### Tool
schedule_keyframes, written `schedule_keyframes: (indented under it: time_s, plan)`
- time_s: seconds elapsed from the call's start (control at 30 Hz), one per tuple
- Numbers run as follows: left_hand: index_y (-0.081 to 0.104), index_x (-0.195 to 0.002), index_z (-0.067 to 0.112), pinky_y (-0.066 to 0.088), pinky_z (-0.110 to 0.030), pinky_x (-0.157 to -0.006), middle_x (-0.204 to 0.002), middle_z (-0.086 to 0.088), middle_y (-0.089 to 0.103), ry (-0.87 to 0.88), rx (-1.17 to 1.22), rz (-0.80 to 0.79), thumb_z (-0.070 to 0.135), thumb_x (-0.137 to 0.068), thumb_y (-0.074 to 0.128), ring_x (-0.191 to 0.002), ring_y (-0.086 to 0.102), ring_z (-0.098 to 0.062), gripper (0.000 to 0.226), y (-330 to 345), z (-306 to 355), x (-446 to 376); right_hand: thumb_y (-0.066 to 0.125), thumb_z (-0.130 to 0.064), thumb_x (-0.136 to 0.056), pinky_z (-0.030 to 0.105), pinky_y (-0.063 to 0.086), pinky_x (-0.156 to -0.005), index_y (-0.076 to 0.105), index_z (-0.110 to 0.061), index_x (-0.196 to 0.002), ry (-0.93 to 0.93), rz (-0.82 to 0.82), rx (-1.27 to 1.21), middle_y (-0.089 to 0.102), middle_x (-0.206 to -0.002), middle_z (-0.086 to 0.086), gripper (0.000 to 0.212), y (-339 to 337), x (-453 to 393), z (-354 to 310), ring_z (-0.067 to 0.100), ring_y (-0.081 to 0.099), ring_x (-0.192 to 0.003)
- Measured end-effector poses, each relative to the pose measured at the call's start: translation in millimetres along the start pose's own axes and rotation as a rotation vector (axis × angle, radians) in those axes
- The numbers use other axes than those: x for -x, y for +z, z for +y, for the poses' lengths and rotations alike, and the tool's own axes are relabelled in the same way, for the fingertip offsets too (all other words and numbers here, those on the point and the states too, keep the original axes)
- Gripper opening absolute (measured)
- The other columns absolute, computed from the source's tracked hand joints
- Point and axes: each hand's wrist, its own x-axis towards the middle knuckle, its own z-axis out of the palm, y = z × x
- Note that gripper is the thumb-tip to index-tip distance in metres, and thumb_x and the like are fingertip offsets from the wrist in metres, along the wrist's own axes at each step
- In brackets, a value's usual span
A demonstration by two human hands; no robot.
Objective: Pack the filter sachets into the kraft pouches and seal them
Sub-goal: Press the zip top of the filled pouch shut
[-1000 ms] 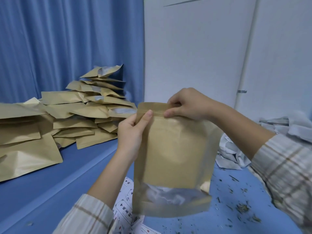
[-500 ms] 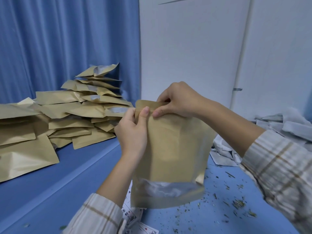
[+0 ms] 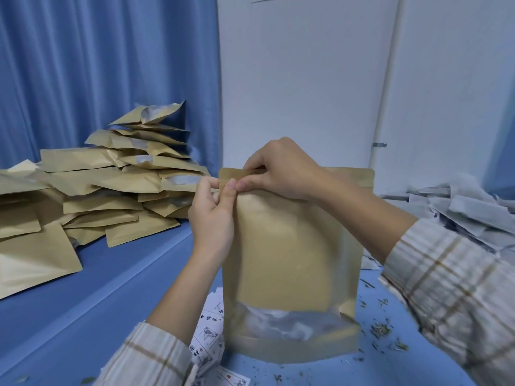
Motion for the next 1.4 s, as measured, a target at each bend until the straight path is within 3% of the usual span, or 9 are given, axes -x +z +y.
schedule_keyframes:
  time_s: [0.13, 0.23, 0.47, 0.53, 0.67, 1.0, 1.17, 1.3, 1.4]
  plan:
    - [0.039, -0.069, 0.025, 0.024, -0.025, -0.051, -0.044, 0.012, 0.036, 0.034, 0.002, 0.062, 0.021, -0.093, 0.059, -0.049, 0.027, -0.006, 0.032, -7, 0, -3, 0.062, -0.065, -0.071, 0.027, 0.027, -0.05, 0.046, -0.02, -0.055, 0.021, 0.017, 0.211, 0.039, -0.048, -0.006, 0.05, -4, 6, 14, 0.01, 0.038, -0.053]
    - [0.038, -0.069, 0.024, 0.022, -0.021, -0.048, -0.039, 0.012, 0.034, 0.041, 0.008, 0.046, 0.02, -0.093, 0.059, -0.045, 0.024, -0.005, 0.032, -4, 3, -2, 0.056, -0.067, -0.073, 0.029, 0.02, -0.047, 0.025, -0.018, -0.053, -0.03, 0.091, 0.319, 0.029, -0.046, -0.002, 0.062, -1, 13, 24, 0.014, 0.031, -0.048]
    - [0.038, -0.07, 0.024, 0.025, -0.03, -0.055, -0.043, 0.011, 0.036, 0.033, 0.021, 0.062, 0.022, -0.092, 0.06, -0.052, 0.025, -0.011, 0.031, -4, 0, 0, 0.052, -0.069, -0.074, 0.029, 0.018, -0.052, 0.018, -0.018, -0.049, -0.028, 0.233, 0.451, 0.022, -0.041, -0.003, 0.066, -1, 23, 44, 0.024, 0.032, -0.052]
    - [0.039, -0.07, 0.023, 0.028, -0.028, -0.056, -0.043, 0.011, 0.037, 0.02, 0.021, 0.07, 0.022, -0.092, 0.06, -0.052, 0.027, -0.01, 0.03, -4, -1, -1, 0.051, -0.07, -0.073, 0.029, 0.02, -0.052, 0.021, -0.017, -0.048, -0.019, 0.229, 0.426, 0.023, -0.04, -0.005, 0.066, -1, 24, 48, 0.022, 0.033, -0.051]
    - [0.042, -0.072, 0.023, 0.036, -0.005, -0.061, -0.043, 0.013, 0.043, 0.023, 0.042, 0.089, 0.019, -0.092, 0.061, -0.05, 0.032, -0.002, 0.028, -13, -3, -5, 0.045, -0.07, -0.076, 0.029, 0.027, -0.054, 0.029, -0.014, -0.044, 0.099, 0.251, 0.376, 0.029, -0.039, -0.003, 0.067, -4, 27, 59, 0.017, 0.034, -0.048]
    - [0.041, -0.074, 0.024, 0.031, -0.02, -0.055, -0.055, 0.0, 0.044, 0.015, 0.046, 0.078, 0.021, -0.093, 0.059, -0.059, 0.032, -0.012, 0.026, -15, -2, -6, 0.03, -0.065, -0.088, 0.028, 0.029, -0.05, 0.025, -0.014, -0.045, 0.282, 0.246, 0.344, 0.033, -0.04, 0.002, 0.067, -3, 34, 75, 0.018, 0.036, -0.047]
    - [0.04, -0.072, 0.025, 0.029, -0.029, -0.058, -0.047, 0.012, 0.044, 0.037, 0.021, 0.058, 0.024, -0.092, 0.06, -0.054, 0.033, -0.009, 0.028, 6, -1, 1, 0.024, -0.066, -0.089, 0.03, 0.024, -0.058, 0.045, -0.017, -0.056, 0.145, 0.227, 0.39, 0.059, -0.063, 0.005, 0.064, 16, 9, 40, 0.028, 0.055, -0.073]
    - [0.041, -0.071, 0.027, 0.029, -0.027, -0.056, -0.041, 0.016, 0.044, 0.025, 0.013, 0.086, 0.025, -0.092, 0.06, -0.049, 0.033, -0.003, 0.029, 11, 1, 2, 0.017, -0.062, -0.094, 0.029, 0.018, -0.053, 0.044, -0.018, -0.063, 0.092, 0.344, 0.632, 0.048, -0.062, 0.006, 0.06, 39, -9, 16, 0.026, 0.045, -0.064]
    - [0.043, -0.071, 0.025, 0.031, -0.029, -0.06, -0.048, 0.01, 0.048, 0.009, 0.04, 0.081, 0.023, -0.092, 0.06, -0.056, 0.036, -0.012, 0.027, 1, 0, -2, 0.029, -0.063, -0.092, 0.028, 0.014, -0.049, 0.049, -0.018, -0.059, 0.091, 0.338, 0.51, 0.057, -0.061, 0.008, 0.059, 33, -7, 24, 0.023, 0.046, -0.064]
